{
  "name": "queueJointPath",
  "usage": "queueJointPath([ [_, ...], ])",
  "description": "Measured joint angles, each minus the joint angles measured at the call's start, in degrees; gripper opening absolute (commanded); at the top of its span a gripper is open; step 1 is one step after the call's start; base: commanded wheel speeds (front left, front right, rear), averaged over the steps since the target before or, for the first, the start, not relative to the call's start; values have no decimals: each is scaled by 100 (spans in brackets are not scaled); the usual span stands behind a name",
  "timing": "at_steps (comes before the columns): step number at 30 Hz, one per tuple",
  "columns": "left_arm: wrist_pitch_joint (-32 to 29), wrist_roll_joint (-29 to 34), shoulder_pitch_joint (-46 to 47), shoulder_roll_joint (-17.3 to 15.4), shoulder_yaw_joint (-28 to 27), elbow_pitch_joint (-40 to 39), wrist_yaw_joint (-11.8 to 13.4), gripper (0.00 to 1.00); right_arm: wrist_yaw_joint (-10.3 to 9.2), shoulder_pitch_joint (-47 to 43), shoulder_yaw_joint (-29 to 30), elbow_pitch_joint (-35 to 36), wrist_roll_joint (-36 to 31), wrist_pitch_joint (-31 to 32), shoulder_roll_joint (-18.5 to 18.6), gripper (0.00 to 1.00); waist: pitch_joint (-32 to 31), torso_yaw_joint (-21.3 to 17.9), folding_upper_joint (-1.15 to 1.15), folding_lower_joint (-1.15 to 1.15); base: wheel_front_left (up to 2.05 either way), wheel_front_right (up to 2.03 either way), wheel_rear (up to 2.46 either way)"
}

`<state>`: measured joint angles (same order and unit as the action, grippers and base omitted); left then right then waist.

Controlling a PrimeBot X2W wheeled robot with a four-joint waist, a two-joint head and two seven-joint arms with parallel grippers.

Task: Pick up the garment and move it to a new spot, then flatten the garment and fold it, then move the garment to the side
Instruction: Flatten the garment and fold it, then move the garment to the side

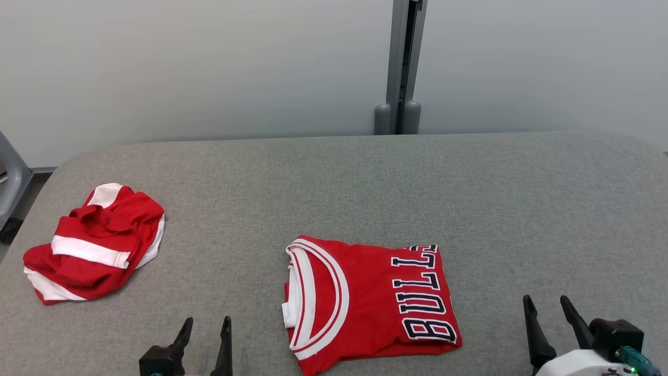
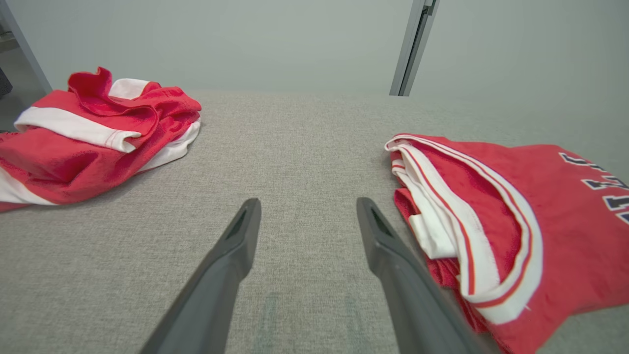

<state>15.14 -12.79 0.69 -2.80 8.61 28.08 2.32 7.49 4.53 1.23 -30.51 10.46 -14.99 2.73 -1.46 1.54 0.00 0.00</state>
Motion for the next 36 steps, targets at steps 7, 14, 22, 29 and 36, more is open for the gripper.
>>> queueJointPath([
  [7,0,68,-230,1,-155,-25,-48,100,0,-135,-85,-19,202,0,0,100,-187,-47,0,0,0,0,0],
  [14,0,111,-279,2,-204,-37,-99,100,0,-135,-181,-66,271,0,0,100,-225,-45,0,0,0,0,0],
  [22,0,18,-274,5,-141,-5,-101,100,0,15,-775,-182,721,0,-1,100,-58,20,0,0,0,0,0],
  [29,0,-7,-168,3,19,24,-109,100,0,544,-1427,-538,1246,0,-2,100,235,160,0,0,0,0,0],
  [36,0,-75,91,5,87,35,-126,100,0,1323,-1878,-1344,1612,-1,-5,100,599,362,0,0,0,0,0],
])
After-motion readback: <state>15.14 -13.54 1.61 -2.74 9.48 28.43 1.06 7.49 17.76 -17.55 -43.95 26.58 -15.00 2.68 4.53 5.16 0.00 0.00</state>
